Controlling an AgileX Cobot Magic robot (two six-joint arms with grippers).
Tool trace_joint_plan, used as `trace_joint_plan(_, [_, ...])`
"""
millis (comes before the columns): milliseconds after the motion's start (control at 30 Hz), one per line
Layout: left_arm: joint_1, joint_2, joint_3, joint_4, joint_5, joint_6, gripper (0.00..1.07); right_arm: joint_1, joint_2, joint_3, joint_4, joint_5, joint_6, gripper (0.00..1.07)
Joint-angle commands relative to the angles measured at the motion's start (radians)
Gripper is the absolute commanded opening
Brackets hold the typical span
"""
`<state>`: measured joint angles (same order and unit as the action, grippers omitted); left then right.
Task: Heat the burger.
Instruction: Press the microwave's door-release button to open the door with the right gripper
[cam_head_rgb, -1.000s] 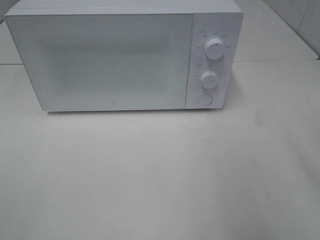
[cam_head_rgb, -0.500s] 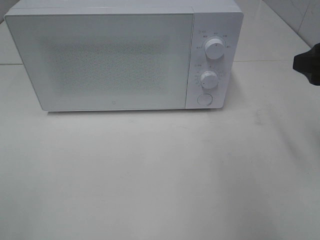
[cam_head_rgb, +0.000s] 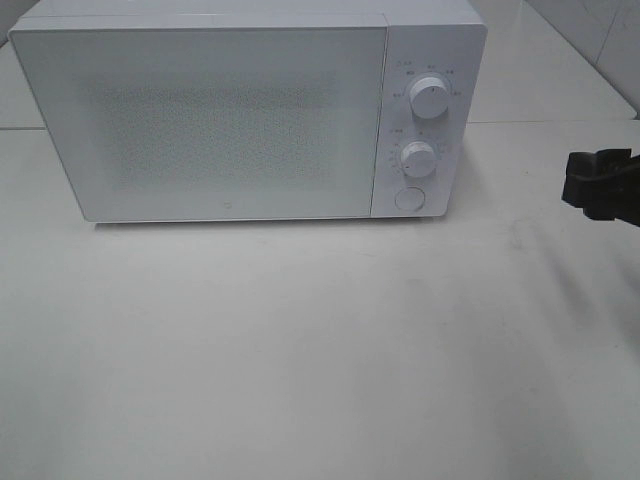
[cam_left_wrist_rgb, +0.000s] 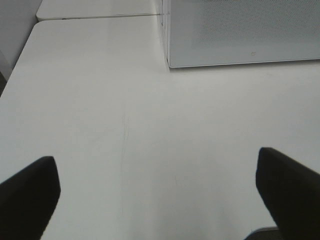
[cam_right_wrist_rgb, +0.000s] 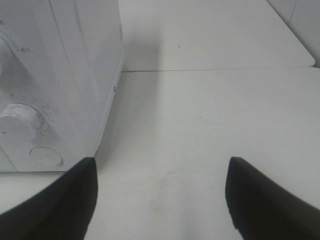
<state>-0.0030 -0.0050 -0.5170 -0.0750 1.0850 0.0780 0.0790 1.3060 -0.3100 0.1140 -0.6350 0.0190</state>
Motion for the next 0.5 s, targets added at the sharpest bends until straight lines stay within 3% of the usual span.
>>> trace_joint_plan(33, [0.002, -0.005, -0.001, -0.003, -0.013, -0.006, 1.00, 0.020, 0.024, 0.019, 0.041, -0.087, -0.032, 0.71])
trace_joint_plan(100, [0.002, -0.005, -0.001, -0.003, -0.013, -0.006, 1.00, 0.118, 0.082, 0.038, 0.139, -0.178, -0.097, 0.71])
trace_joint_plan(233, [0.002, -0.005, -0.001, -0.003, -0.013, -0.006, 1.00, 0.212, 0.128, 0.038, 0.226, -0.227, -0.137, 0.71])
trace_joint_plan(267, [0.002, -0.005, -0.001, -0.003, -0.013, -0.006, 1.00, 0.280, 0.160, 0.038, 0.281, -0.275, -0.153, 0.71])
trace_joint_plan(500, [0.002, -0.005, -0.001, -0.003, -0.013, -0.006, 1.00, 0.460, 0.250, 0.037, 0.450, -0.413, -0.209, 0.71])
